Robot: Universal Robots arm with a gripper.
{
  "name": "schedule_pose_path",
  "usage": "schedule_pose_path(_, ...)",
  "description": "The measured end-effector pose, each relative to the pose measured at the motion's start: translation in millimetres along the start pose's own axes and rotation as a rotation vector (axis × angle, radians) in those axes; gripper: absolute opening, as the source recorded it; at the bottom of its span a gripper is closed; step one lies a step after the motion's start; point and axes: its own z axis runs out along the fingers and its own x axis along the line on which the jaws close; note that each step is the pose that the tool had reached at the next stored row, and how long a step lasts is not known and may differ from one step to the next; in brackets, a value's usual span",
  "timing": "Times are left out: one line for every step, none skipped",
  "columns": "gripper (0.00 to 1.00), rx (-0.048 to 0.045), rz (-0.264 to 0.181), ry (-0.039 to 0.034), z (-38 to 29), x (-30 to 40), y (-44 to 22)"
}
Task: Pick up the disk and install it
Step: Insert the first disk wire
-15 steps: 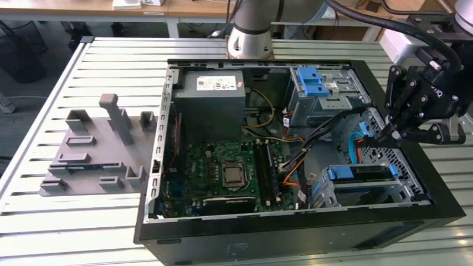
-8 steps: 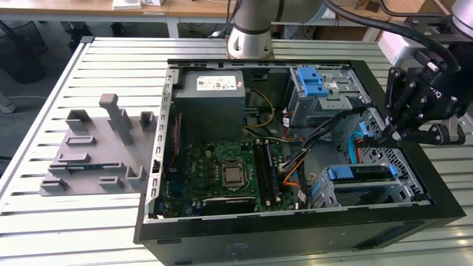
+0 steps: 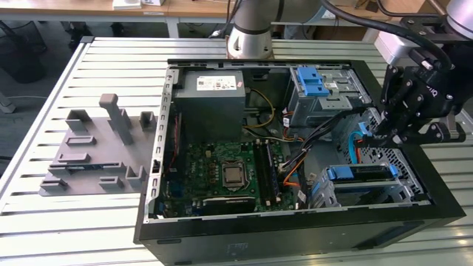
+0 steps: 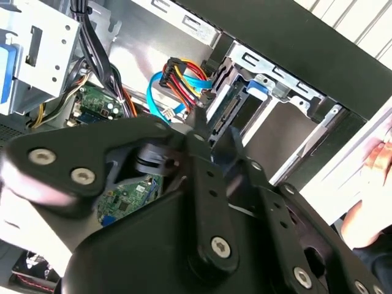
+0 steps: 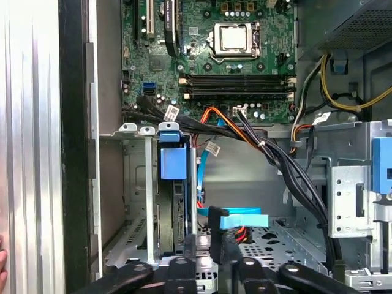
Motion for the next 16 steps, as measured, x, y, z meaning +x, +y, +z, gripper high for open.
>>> schedule_pose_path(0.29,0.0,0.0,-0.0001,0.4,-0.1,0.0)
schedule_pose_path(0.29,0.0,0.0,0.0,1.0,-0.4,0.0)
schedule_pose_path(0.36,0.0,0.0,0.0005,1.5,-1.3,-0.3)
schedule_pose_path(0.36,0.0,0.0,0.0007,2.3,-2.4,-0.4)
schedule_pose_path(0.36,0.0,0.0,0.0008,3.2,-4.0,-0.5)
schedule_pose_path(0.36,0.0,0.001,0.0009,4.0,-5.9,-0.4)
schedule_pose_path(0.36,0.0001,0.001,0.0011,4.9,-7.5,-0.5)
schedule_pose_path(0.36,0.0001,0.002,0.0013,5.8,-8.8,-0.4)
schedule_pose_path(0.36,0.0005,0.002,0.0017,6.8,-9.2,-0.5)
schedule_pose_path(0.36,0.0013,0.003,0.0034,8.0,-9.3,-0.5)
schedule_pose_path(0.36,0.0023,0.003,0.0061,9.1,-9.4,-0.5)
schedule_pose_path(0.36,0.0033,0.004,0.009,10.2,-9.5,-0.5)
schedule_pose_path(0.36,0.0044,0.004,0.012,11.3,-9.5,-0.4)
schedule_pose_path(0.36,0.0055,0.004,0.0153,12.3,-9.5,-0.4)
schedule_pose_path(0.36,0.0067,0.005,0.0185,13.2,-9.6,-0.4)
schedule_pose_path(0.36,0.0078,0.005,0.0222,14.0,-9.6,-0.4)
